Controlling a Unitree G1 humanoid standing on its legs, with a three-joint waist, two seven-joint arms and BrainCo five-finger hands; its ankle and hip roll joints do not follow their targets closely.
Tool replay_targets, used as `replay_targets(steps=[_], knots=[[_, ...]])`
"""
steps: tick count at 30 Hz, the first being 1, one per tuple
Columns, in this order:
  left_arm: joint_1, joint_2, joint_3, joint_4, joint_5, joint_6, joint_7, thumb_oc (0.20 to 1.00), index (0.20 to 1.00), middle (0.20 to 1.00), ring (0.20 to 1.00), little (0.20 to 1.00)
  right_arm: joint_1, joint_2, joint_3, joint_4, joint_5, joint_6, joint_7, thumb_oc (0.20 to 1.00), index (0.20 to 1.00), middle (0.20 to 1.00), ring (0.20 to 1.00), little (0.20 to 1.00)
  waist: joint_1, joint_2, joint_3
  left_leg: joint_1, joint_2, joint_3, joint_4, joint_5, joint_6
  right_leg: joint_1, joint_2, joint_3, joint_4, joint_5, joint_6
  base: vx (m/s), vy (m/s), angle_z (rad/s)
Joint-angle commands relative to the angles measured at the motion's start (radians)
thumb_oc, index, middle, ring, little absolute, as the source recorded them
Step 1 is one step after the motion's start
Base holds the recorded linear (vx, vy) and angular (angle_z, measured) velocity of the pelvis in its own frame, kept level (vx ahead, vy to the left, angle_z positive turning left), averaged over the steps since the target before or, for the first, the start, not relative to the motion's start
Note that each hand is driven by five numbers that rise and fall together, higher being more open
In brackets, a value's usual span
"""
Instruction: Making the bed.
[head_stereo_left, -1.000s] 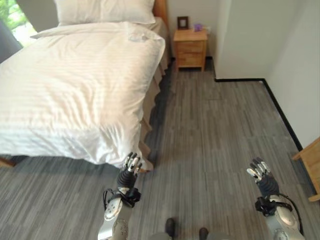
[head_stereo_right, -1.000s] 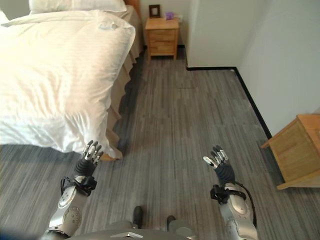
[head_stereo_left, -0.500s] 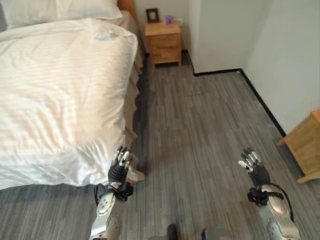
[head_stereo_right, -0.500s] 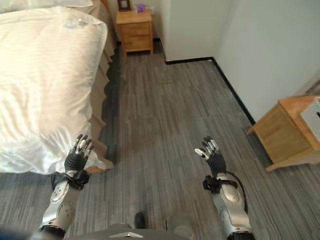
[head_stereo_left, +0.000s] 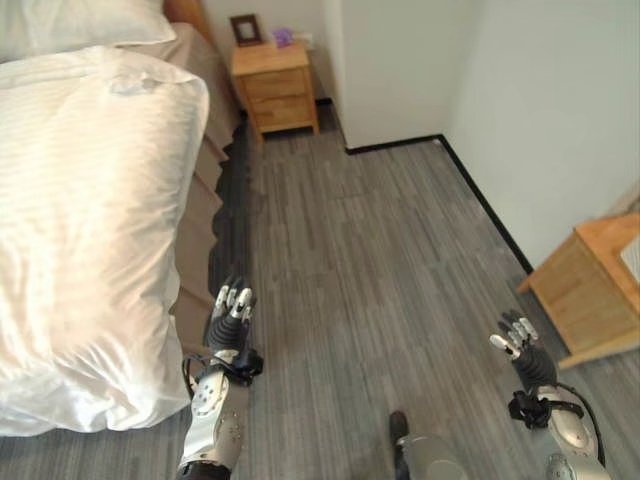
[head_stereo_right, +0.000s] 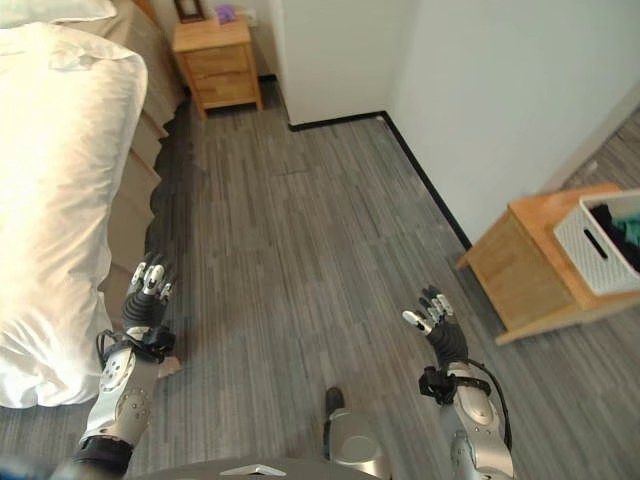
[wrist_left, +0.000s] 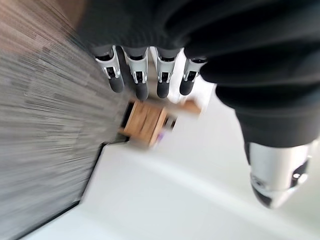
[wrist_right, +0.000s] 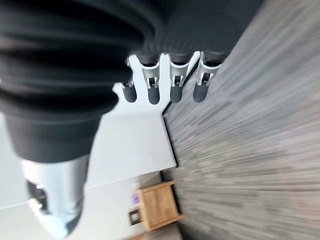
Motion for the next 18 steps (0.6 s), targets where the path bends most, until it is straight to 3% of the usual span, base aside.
replay_targets(steps=[1,3,6,7,8,10,12,14,15,16,18], knots=[[0.018,0.043,0.057,-0.09,-0.069,-0.037,-0.03,1.0,1.0,1.0,1.0,1.0,-0.018,-0.058,-0.006,-0.093,0.001,-0.054,-0.016,1.0,1.0,1.0,1.0,1.0,0.045,-0.038,0.042,-0.019,-0.017,0.138,0.134,0.02,0.053,0.143,-0.025,0.075,-0.139,0.091,0.041,0.49,-0.156,-0.01],[0.023,0.045,0.056,-0.086,-0.057,-0.036,-0.032,1.0,1.0,1.0,1.0,1.0,-0.021,-0.066,-0.012,-0.094,-0.001,-0.052,-0.016,1.0,1.0,1.0,1.0,1.0,0.061,-0.032,0.042,-0.056,-0.004,0.166,0.092,0.009,0.046,0.182,-0.024,0.07,-0.155,0.077,0.041,0.34,-0.069,0.12],[0.035,0.034,0.061,-0.074,-0.103,-0.046,-0.043,1.0,1.0,1.0,1.0,1.0,-0.032,-0.068,-0.013,-0.092,0.013,-0.053,-0.004,1.0,1.0,1.0,1.0,1.0,0.091,-0.018,0.018,-0.111,-0.008,0.246,-0.148,0.023,0.033,0.26,-0.012,0.061,-0.199,0.047,0.055,0.51,-0.025,0.08],[0.049,0.03,0.064,-0.065,-0.1,-0.044,-0.044,1.0,1.0,1.0,1.0,1.0,-0.029,-0.069,-0.004,-0.09,-0.002,-0.053,-0.004,1.0,1.0,1.0,1.0,1.0,0.106,-0.009,0.006,-0.104,-0.045,0.272,-0.306,0.028,0.039,0.297,-0.004,0.061,-0.215,0.03,0.066,0.6,0.027,0.09],[0.061,0.029,0.06,-0.065,-0.09,-0.042,-0.044,1.0,1.0,1.0,1.0,1.0,-0.031,-0.069,0.007,-0.084,-0.021,-0.049,-0.005,1.0,1.0,1.0,1.0,1.0,0.122,-0.002,-0.01,-0.098,-0.07,0.255,-0.402,0.033,0.047,0.318,0.006,0.07,-0.226,0.021,0.074,0.66,0.051,0.23],[0.091,0.031,0.062,-0.068,-0.066,-0.04,-0.039,1.0,1.0,1.0,1.0,1.0,-0.034,-0.068,0.021,-0.076,-0.043,-0.045,0.001,1.0,1.0,1.0,1.0,1.0,0.151,0.009,-0.034,-0.091,-0.12,0.193,-0.59,0.099,0.04,0.384,0.014,0.075,-0.249,-0.004,0.089,0.67,0.043,-0.01],[0.108,0.036,0.071,-0.068,-0.033,-0.036,-0.039,1.0,1.0,1.0,1.0,1.0,-0.046,-0.059,0.03,-0.085,-0.055,-0.037,0.014,1.0,1.0,1.0,1.0,1.0,0.166,0.009,-0.058,-0.086,-0.127,0.194,-0.588,0.115,0.038,0.432,0.004,0.084,-0.241,-0.021,0.102,0.61,0.057,-0.49],[0.13,0.038,0.09,-0.075,-0.027,-0.039,-0.049,1.0,1.0,1.0,1.0,1.0,-0.04,-0.048,0.042,-0.105,-0.085,-0.038,0.033,1.0,1.0,1.0,1.0,1.0,0.175,-0.002,-0.086,-0.065,-0.147,0.2,-0.57,0.08,0.073,0.438,-0.025,0.096,-0.211,-0.018,0.122,0.56,0.129,-0.44],[0.137,0.032,0.097,-0.075,-0.023,-0.039,-0.044,1.0,1.0,1.0,1.0,1.0,-0.033,-0.044,0.047,-0.104,-0.134,-0.042,0.027,1.0,1.0,1.0,1.0,1.0,0.18,-0.027,-0.101,-0.052,-0.175,0.197,-0.548,0.053,0.095,0.429,-0.061,0.098,-0.133,0.046,0.153,0.49,0.171,-0.69],[0.127,0.034,0.101,-0.072,-0.028,-0.042,-0.029,1.0,1.0,1.0,1.0,1.0,-0.035,-0.04,0.054,-0.099,-0.163,-0.046,0.006,1.0,1.0,1.0,1.0,1.0,0.184,-0.034,-0.102,-0.037,-0.182,0.206,-0.537,0.027,0.117,0.381,-0.084,0.109,-0.009,0.135,0.188,0.43,0.196,-0.69],[0.114,0.032,0.108,-0.085,-0.046,-0.047,-0.012,1.0,1.0,1.0,1.0,1.0,-0.04,-0.004,0.063,-0.093,-0.124,-0.051,-0.004,1.0,1.0,1.0,1.0,1.0,0.175,-0.014,-0.079,0.033,-0.172,0.21,-0.554,-0.008,0.146,0.267,-0.087,0.137,0.282,0.28,0.21,0.37,0.241,-0.33]])
